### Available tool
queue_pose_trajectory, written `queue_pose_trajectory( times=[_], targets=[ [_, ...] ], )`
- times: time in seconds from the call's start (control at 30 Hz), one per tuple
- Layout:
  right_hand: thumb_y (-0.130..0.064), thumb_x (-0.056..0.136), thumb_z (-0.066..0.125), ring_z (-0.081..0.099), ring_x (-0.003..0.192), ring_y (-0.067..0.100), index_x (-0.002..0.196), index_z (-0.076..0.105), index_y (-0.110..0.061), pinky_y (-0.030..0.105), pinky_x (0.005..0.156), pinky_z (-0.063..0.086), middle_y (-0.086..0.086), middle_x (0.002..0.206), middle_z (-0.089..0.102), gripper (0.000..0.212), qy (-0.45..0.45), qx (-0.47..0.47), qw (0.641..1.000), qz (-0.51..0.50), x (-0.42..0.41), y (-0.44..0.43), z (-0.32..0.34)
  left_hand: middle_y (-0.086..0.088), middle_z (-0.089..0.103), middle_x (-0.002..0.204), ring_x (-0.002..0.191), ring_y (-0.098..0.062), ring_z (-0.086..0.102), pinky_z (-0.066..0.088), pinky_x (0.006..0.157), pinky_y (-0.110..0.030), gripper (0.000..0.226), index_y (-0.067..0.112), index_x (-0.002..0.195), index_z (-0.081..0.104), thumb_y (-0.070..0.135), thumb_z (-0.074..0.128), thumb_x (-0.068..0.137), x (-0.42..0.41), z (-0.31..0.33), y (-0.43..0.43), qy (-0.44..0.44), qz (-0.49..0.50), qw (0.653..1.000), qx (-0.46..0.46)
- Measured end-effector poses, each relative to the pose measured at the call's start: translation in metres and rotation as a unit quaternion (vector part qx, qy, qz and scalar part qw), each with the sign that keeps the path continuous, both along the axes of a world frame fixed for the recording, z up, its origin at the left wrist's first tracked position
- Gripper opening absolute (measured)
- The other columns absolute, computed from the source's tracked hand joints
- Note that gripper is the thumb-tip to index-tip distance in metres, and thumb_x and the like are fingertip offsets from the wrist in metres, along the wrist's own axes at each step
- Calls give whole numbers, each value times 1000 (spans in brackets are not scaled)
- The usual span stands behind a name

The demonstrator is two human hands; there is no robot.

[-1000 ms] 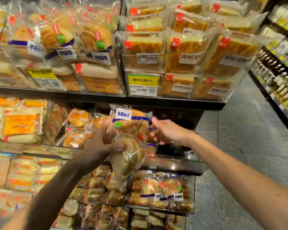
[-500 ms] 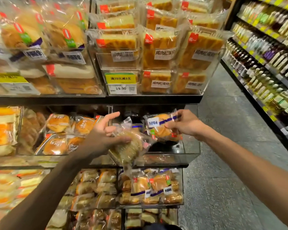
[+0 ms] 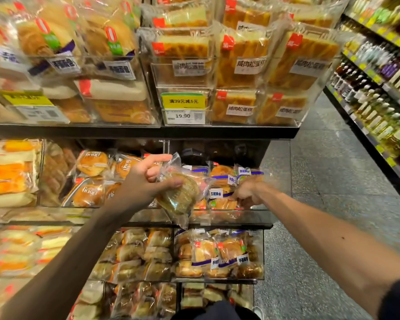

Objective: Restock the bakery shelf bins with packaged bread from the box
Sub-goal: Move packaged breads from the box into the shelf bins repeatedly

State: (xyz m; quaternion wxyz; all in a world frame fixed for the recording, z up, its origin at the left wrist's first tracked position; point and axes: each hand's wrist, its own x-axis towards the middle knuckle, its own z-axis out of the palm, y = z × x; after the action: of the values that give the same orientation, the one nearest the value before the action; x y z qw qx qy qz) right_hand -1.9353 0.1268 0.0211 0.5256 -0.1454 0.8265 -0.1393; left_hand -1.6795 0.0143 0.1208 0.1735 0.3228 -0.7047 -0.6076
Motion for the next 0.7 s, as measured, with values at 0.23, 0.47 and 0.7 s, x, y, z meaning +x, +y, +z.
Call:
queue_pose_trajectory(
  times=[0.23, 0.47, 0.7],
  targets=[
    [-40, 97, 61, 54, 126, 31, 137, 49, -3, 41, 108, 44, 12, 140, 53, 56, 132, 50, 974, 175, 14, -13, -5, -2, 70, 114, 103, -15, 69, 60, 78, -29, 71, 26, 130, 60, 32, 85, 64, 0, -2, 6, -7, 5, 999, -40],
    [-60, 92, 57, 64, 87, 20, 90, 65, -15, 32, 76, 48, 6, 95, 69, 45, 271, -89, 937, 204, 17, 6, 46, 5, 66, 116, 104, -6, 67, 55, 79, -17, 72, 19, 131, 56, 19, 87, 65, -15, 16, 21, 75, -27, 983, -166],
    [-70, 83, 44, 70, 67, 19, 108, 67, -2, 21, 54, 58, 19, 91, 72, 76, -283, -270, 919, 52, 28, 36, 127, 6, 62, 127, 130, -16, 54, 31, 117, -50, 47, 21, 117, 55, 30, 80, 77, -40, 14, 26, 180, -123, 816, -536]
  ],
)
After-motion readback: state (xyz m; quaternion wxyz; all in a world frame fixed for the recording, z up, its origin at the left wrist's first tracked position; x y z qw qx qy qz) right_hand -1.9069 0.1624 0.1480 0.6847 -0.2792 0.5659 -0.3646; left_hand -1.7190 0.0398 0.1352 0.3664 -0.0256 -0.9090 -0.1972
